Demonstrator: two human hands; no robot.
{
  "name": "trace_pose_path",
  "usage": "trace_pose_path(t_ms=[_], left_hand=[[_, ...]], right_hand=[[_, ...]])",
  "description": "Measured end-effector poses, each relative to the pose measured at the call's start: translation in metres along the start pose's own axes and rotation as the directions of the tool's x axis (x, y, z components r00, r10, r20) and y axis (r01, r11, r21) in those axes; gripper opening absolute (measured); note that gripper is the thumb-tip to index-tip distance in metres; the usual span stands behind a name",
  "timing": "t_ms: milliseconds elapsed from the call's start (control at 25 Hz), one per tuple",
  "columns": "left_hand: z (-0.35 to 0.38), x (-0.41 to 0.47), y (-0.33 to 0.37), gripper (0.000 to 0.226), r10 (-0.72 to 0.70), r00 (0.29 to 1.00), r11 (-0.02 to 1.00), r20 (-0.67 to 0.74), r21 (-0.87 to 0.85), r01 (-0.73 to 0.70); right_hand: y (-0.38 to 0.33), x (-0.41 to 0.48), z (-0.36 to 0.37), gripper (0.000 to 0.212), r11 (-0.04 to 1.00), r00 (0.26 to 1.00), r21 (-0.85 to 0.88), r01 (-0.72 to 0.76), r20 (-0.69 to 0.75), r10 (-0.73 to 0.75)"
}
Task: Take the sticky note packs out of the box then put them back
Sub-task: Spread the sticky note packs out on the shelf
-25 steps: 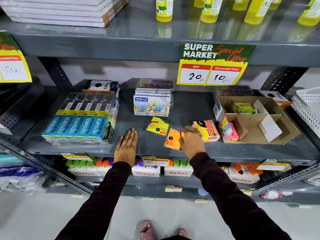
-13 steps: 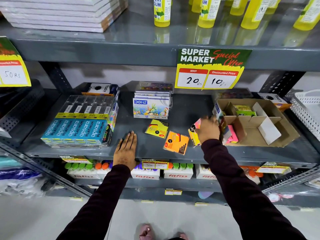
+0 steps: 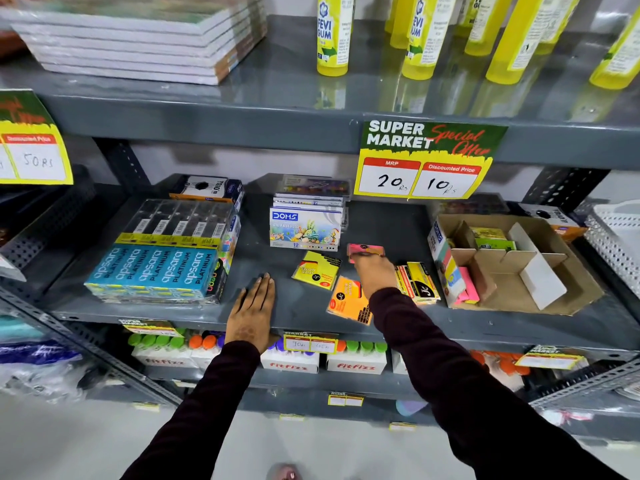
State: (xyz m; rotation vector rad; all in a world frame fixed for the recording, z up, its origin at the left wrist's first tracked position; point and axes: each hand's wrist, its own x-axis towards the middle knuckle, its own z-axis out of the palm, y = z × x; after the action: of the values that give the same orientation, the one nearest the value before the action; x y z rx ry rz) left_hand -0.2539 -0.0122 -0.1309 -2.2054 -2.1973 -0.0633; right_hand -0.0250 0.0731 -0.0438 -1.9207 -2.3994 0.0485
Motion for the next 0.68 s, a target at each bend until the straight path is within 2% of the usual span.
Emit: trace_pose_path(t_ms=[120,200,280,360,440,520,680], left_hand=[[0.000,-0.001,-0.001,0.103,0.008,1.000,1.000,0.011,0.000,-0.008],[0.000,0.000,-0.001,0.106,0.008,1.000,1.000,0.013,0.013,-0.008],[0.001,0.000,-0.001,0.107,0.003,1.000,1.000,0.013,0.016,-0.003],[0.002,0.001,-0.001,0.106,-0.002,1.000,1.000,0.015,0.024,0.002],[0.002,0.001,-0.001,0.107,-0.012,1.000,1.000,0.027,0.024,0.011],[0.001,0.001,0.000,0.110,-0.011,0.999,0.999,0.037,0.037,0.010],[0.000,0.001,0.000,0.110,-0.014,0.999,0.999,0.038,0.034,0.012]], right_hand=[[-0.003,0.002,0.000,0.024,1.000,0.999,0.021,-0.008,0.054,0.007],[0.005,0.001,-0.006,0.021,0.997,0.998,0.051,-0.064,0.027,0.063],[0.023,-0.004,-0.011,0.022,0.979,0.981,0.062,-0.194,0.007,0.194],[0.046,-0.010,-0.016,0.032,0.918,0.918,0.070,-0.390,0.108,0.382],[0.062,-0.018,-0.020,0.046,0.866,0.849,0.039,-0.498,0.222,0.479],[0.066,-0.022,-0.022,0.055,0.861,0.838,0.017,-0.509,0.240,0.491],[0.061,-0.024,-0.028,0.052,0.871,0.869,0.045,-0.490,0.102,0.484]])
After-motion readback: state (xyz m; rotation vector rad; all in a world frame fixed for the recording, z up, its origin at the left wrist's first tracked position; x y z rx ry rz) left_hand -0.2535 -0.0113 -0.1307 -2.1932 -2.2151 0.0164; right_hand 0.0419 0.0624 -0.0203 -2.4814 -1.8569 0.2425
